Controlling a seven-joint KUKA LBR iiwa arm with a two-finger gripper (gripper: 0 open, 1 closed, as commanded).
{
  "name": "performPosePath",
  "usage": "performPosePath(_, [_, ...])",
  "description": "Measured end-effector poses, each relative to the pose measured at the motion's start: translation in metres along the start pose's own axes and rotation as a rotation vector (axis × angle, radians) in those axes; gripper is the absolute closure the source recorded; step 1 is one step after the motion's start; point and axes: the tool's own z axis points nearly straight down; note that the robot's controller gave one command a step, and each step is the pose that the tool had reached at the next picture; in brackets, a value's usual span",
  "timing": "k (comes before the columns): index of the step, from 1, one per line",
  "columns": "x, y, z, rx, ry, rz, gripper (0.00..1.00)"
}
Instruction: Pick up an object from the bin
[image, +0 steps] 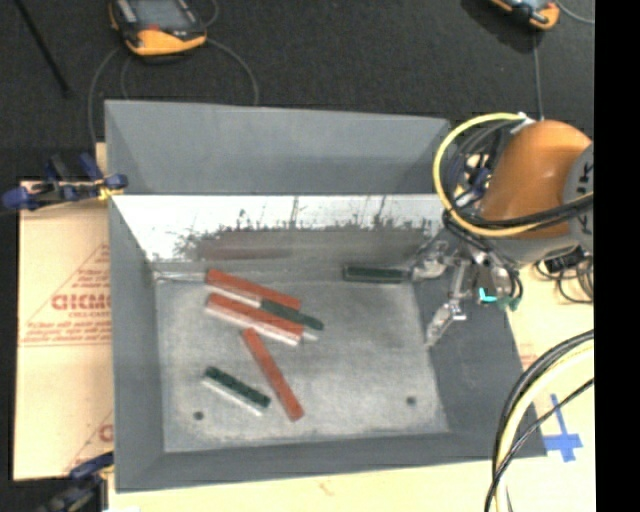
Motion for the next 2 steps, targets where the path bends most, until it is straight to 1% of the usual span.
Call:
performPosePath(1, [-0.002, 0.0, -0.005, 0.001, -0.007, -0.002, 0.0])
performPosePath(2, [-0.016, 0.042, 0.012, 0.001, -0.01, 0.045, 0.0])
